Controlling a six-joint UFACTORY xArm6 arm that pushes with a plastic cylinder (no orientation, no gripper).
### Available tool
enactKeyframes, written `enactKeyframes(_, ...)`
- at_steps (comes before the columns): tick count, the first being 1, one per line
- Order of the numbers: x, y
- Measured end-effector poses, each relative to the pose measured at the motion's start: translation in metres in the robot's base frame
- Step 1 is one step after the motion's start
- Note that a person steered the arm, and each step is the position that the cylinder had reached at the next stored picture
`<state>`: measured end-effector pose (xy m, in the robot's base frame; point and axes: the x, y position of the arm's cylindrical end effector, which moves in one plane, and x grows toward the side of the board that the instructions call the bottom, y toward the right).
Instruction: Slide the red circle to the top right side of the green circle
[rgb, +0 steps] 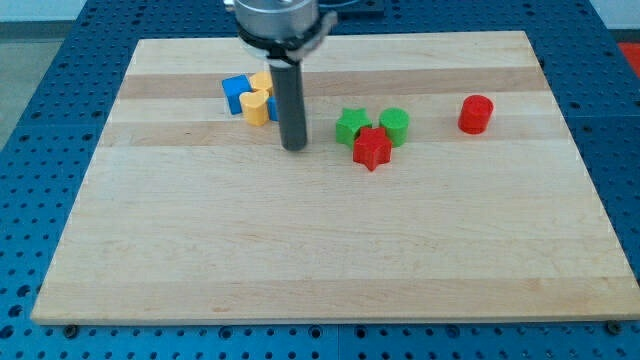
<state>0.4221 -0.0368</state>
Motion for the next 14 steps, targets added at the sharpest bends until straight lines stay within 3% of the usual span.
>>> enactKeyframes(1,0.002,0.038)
enactKeyframes(4,-0.007,0.043)
enactKeyframes(6,0.056,0.034)
enactKeyframes(7,0.100,0.055)
enactKeyframes(8,0.111,0.106)
enactKeyframes(9,0.089,0.174)
enactKeyframes(10,0.038,0.249)
enactKeyframes(11,-0.049,0.311)
enactKeyframes(13,-0.081,0.304)
enactKeyframes(14,-0.071,0.288)
